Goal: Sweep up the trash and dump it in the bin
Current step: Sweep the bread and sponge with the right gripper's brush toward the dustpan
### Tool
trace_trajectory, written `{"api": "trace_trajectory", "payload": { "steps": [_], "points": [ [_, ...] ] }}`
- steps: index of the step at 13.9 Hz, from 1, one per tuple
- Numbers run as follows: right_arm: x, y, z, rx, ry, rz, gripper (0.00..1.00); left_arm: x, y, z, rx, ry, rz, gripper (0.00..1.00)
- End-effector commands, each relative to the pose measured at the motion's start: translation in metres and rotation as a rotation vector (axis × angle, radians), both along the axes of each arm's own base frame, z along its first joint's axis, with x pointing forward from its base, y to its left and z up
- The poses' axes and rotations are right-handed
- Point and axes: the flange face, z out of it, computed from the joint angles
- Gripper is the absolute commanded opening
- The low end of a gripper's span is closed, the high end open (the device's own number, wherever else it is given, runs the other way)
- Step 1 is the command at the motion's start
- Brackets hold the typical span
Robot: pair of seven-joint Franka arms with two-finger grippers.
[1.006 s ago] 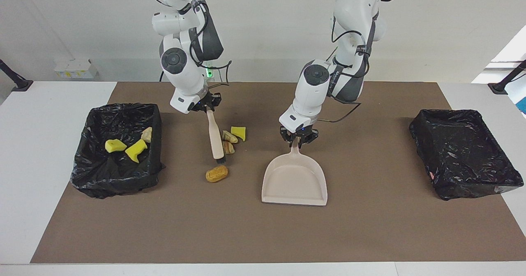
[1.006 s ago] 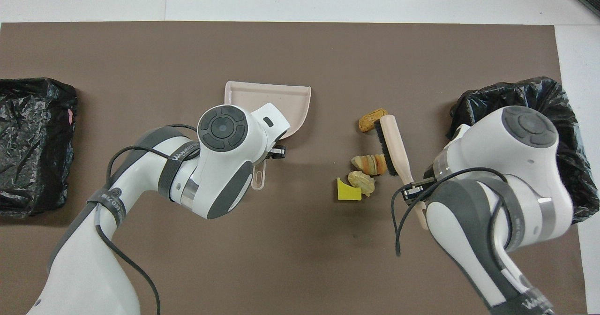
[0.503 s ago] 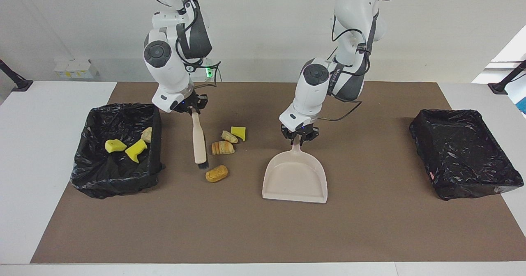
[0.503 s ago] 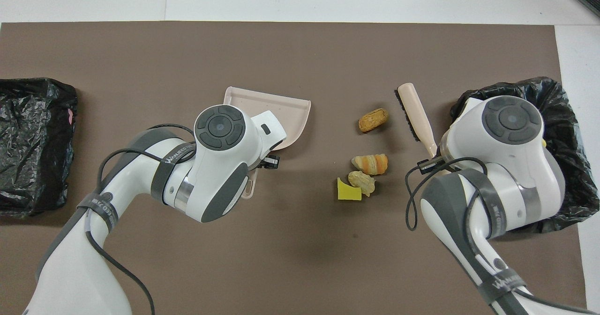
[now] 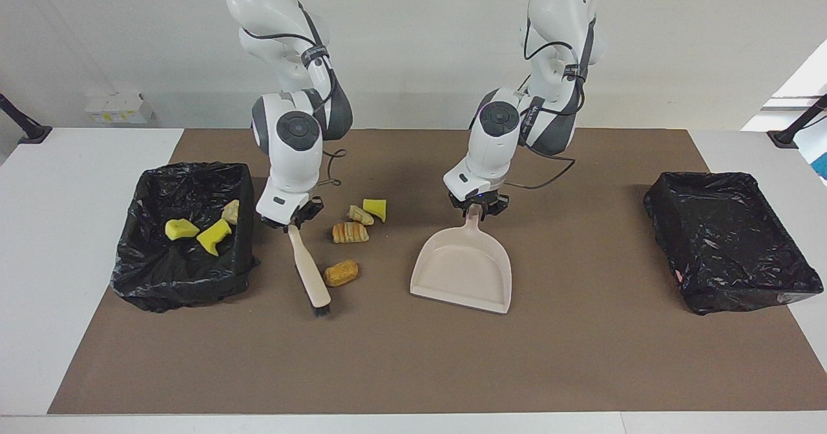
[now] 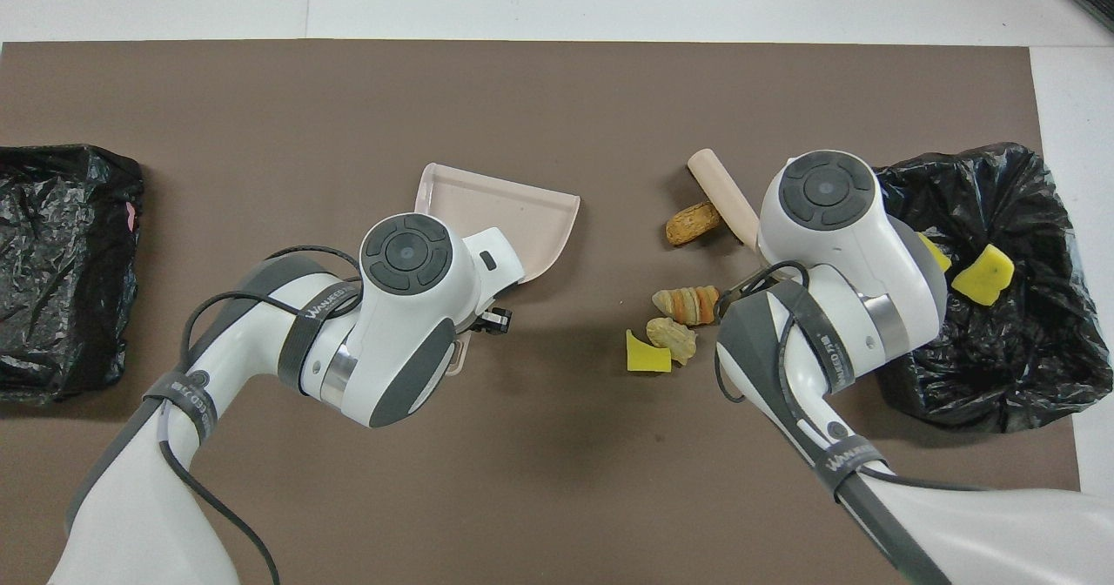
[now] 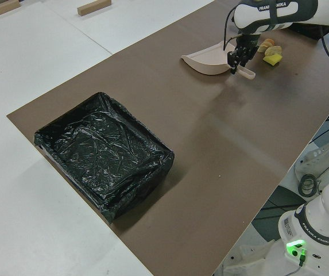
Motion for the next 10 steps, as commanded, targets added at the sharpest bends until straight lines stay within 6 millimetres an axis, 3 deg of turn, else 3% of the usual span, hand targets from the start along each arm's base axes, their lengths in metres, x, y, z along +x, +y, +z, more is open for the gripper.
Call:
{"api": "trace_trajectory", "payload": {
  "steps": [1, 5, 8, 10],
  "points": [
    [-0.023, 0.015, 0.009, -0.014, 0.061, 0.127, 0.0, -0.011, 0.007, 0.006, 0.001, 0.001, -0.015, 0.41],
    [-0.047, 0.06, 0.014, 0.06, 0.147, 0.245, 0.0, 0.001, 0.001, 0.017, -0.017, -0.034, -0.03, 0.04],
    [-0.06, 0.076, 0.019, 0.078, 0.189, 0.259, 0.0, -0.003, 0.01, 0.034, 0.037, -0.021, -0.139, 0.0],
    [-0.053, 0.067, 0.028, 0.084, 0.183, 0.236, 0.0, -0.009, 0.023, 0.059, 0.102, -0.016, -0.329, 0.0]
  ]
}}
